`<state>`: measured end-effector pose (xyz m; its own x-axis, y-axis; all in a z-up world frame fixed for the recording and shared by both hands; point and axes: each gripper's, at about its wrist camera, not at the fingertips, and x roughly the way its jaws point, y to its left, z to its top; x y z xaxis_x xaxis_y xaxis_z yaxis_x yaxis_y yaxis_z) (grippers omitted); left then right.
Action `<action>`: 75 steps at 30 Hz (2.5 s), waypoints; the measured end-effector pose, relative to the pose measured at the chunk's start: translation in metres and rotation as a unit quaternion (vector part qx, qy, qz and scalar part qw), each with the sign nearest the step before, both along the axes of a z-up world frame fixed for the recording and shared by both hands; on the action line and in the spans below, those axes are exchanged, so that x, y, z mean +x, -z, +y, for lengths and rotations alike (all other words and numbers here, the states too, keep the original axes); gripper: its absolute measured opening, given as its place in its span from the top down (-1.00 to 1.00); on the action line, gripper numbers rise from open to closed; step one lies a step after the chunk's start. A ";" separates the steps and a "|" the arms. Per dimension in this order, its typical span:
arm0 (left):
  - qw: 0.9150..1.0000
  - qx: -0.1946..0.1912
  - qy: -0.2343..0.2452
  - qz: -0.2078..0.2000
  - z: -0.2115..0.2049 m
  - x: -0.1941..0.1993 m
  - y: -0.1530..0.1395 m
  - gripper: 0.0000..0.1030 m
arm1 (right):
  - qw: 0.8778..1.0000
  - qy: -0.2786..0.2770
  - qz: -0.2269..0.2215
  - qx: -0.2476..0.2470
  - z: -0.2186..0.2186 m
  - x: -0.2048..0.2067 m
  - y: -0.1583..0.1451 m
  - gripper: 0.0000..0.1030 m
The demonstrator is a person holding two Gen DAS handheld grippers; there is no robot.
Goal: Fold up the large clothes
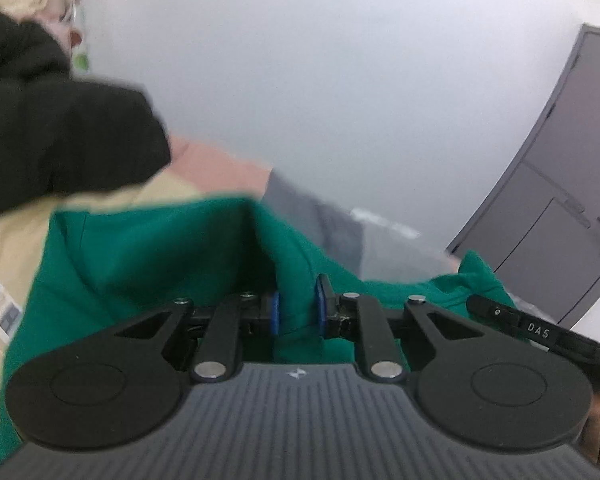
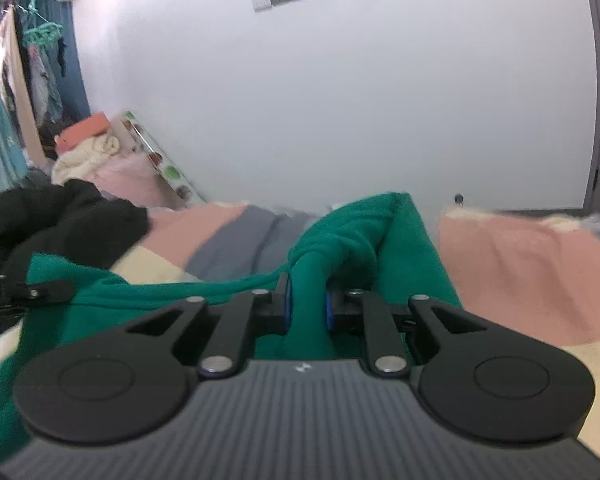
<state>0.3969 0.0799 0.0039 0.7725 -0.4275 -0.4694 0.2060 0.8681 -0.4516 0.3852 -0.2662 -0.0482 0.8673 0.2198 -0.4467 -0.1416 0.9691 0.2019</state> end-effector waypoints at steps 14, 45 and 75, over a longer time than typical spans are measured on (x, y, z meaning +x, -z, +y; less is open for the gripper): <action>0.997 0.068 0.007 0.039 -0.011 0.002 0.023 0.26 | 0.998 0.029 0.038 0.029 -0.006 -0.013 0.043 0.60; 0.992 0.104 0.032 0.066 -0.039 -0.230 0.008 0.09 | 0.996 -0.083 0.032 -0.023 0.064 -0.221 0.013 0.51; 0.985 0.108 -0.032 0.128 0.032 -0.310 -0.008 -0.15 | 0.992 -0.046 0.116 0.018 0.007 -0.267 -0.010 -0.64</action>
<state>0.0867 0.1123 0.0121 0.6383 -0.2508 -0.7277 0.0510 0.9571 -0.2851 0.1187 -0.2594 -0.0385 0.7177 0.3125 -0.6223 -0.1740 0.9458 0.2742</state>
